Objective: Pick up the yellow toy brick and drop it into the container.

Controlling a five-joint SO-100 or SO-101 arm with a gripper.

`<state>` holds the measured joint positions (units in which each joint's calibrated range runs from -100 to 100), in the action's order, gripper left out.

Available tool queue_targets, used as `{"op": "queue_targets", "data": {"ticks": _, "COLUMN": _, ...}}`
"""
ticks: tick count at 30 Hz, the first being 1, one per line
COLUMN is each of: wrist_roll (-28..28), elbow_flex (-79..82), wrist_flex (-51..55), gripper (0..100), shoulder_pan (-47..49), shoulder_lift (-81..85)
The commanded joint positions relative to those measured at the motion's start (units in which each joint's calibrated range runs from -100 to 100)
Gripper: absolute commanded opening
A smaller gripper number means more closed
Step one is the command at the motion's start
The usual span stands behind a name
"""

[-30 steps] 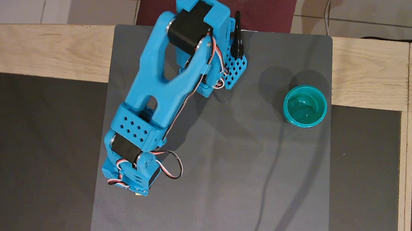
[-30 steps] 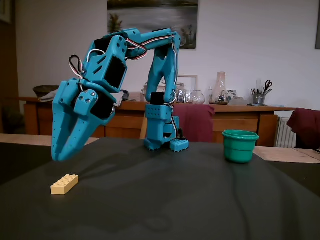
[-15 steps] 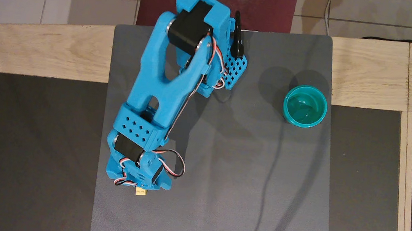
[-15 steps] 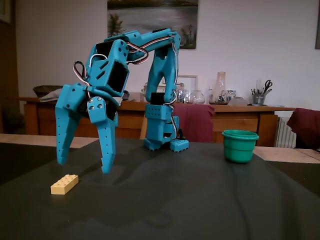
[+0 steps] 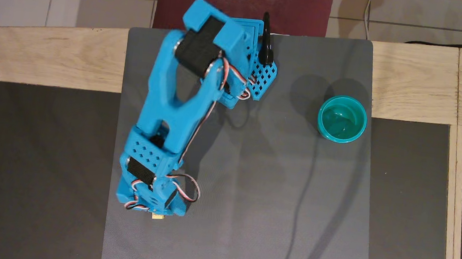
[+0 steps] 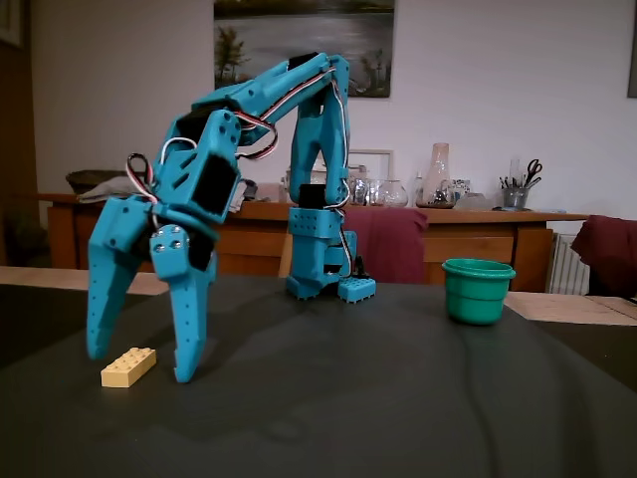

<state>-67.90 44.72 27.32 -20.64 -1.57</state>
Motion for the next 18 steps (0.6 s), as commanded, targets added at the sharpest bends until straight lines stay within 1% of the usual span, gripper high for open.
{"op": "queue_targets", "data": {"ticks": 1, "wrist_roll": -0.21, "elbow_flex": -0.86, "wrist_flex": -2.13, "gripper": 29, "shoulder_pan": 0.10, "shoulder_lift": -1.80}}
{"op": "queue_targets", "data": {"ticks": 9, "wrist_roll": -0.37, "elbow_flex": -0.86, "wrist_flex": -2.40, "gripper": 29, "shoulder_pan": -0.60, "shoulder_lift": -2.14}}
{"op": "queue_targets", "data": {"ticks": 11, "wrist_roll": -1.89, "elbow_flex": -0.59, "wrist_flex": -2.04, "gripper": 29, "shoulder_pan": -1.53, "shoulder_lift": -2.14}}
{"op": "queue_targets", "data": {"ticks": 18, "wrist_roll": -2.51, "elbow_flex": -0.14, "wrist_flex": -1.51, "gripper": 29, "shoulder_pan": -3.54, "shoulder_lift": -2.56}}
